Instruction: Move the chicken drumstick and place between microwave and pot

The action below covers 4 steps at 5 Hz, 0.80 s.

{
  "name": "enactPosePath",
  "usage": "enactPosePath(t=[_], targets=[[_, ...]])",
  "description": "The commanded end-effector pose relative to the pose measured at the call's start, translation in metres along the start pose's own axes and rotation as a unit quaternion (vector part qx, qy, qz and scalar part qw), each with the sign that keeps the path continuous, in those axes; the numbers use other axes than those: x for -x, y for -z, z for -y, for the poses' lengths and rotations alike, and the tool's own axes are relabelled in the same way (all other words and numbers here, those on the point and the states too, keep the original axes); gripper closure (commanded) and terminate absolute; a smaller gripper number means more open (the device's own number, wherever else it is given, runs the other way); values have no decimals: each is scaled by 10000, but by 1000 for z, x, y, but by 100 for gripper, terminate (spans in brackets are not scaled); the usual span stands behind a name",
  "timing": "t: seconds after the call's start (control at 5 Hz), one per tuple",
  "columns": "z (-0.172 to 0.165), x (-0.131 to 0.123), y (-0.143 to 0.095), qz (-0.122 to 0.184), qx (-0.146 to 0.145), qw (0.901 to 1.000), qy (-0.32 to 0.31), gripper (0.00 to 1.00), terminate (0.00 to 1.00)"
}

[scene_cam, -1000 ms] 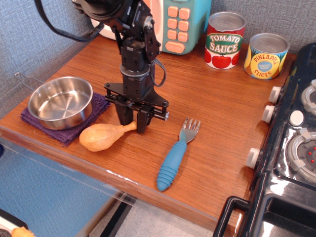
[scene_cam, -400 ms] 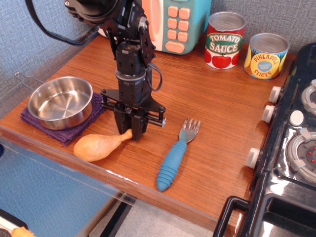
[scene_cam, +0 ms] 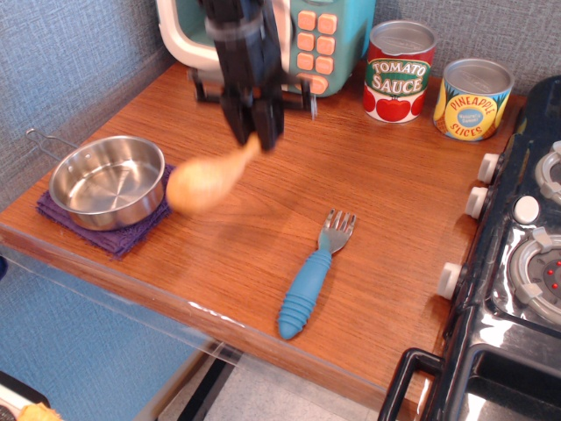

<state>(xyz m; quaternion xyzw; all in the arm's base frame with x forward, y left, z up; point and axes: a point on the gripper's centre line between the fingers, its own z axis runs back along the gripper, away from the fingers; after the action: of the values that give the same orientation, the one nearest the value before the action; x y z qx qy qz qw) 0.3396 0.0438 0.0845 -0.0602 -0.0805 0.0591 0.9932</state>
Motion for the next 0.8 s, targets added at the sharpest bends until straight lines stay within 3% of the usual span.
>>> enactPosePath(t=[0.0,0.2,0.6], targets=[[-62,-72,-30,523,-243,9948,-843,100,0],[-94,-95,-24,518,-494,9906,-1163,100,0],[-122,-110,-10,396,-807,9861,-1398,100,0]])
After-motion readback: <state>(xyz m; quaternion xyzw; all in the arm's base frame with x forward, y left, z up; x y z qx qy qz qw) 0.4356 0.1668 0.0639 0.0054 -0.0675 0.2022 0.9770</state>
